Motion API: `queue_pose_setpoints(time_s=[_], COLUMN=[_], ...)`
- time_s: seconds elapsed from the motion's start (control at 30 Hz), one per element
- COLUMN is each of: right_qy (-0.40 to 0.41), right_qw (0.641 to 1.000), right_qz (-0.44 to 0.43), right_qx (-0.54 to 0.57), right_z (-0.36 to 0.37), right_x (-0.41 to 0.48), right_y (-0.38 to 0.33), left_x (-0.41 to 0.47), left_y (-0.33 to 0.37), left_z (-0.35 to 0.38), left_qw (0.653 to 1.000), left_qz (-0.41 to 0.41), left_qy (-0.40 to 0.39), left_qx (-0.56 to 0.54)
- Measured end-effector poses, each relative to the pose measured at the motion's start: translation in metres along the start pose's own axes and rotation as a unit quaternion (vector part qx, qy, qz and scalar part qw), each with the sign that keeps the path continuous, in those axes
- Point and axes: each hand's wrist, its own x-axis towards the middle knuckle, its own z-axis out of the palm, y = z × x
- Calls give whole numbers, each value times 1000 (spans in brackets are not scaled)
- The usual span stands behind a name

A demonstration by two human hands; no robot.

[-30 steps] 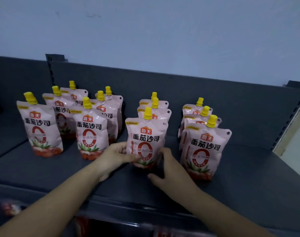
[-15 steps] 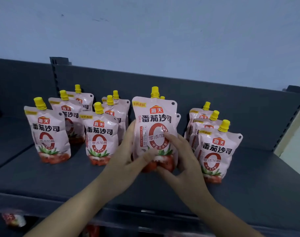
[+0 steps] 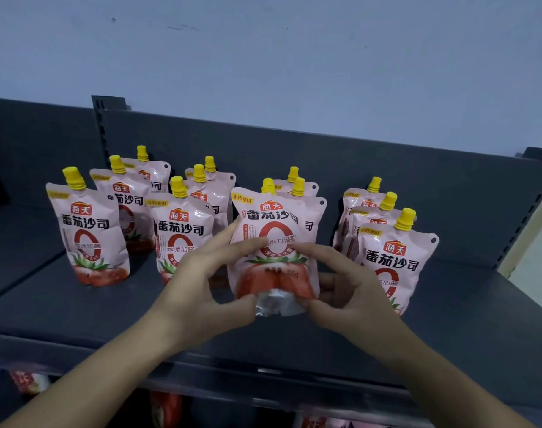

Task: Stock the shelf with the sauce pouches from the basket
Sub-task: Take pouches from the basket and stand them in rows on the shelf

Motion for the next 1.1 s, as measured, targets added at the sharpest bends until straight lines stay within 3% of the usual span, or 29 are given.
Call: queue_pose_setpoints(time_s=[0.2,0.3,0.37,0.43,0.53,0.6,0.83,1.1], right_qy=[-8,1,-6,-52,-71,-101,103,94], right_qw=[1000,999,995,990,992,990,991,981], right_qz=[-20,-37,-34,-23,48,60,56,118], right_qx=[16,-33,-98,-131,-95,-75,-61,-119], right_z=[-1,2,2,4,4,3,-11,-22], right_x=[-4,-9,-13,-7,1,1,23,33], right_y=[2,3,5,3,-1,8,32,56], left_x=[-9,0,8,8,4,13,50,58], left_y=[0,2,6,6,-7,-13,-32,-61], left_z=[-2,4,9,18,24,28,39,38], left_qw=[995,988,968,959,953,955,971,961], left_qz=[-15,-47,-114,-101,-111,-111,-118,-201], left_qy=[-38,-73,-47,-31,24,16,-11,-39], left_qx=[-87,-124,-220,-264,-281,-274,-208,-186])
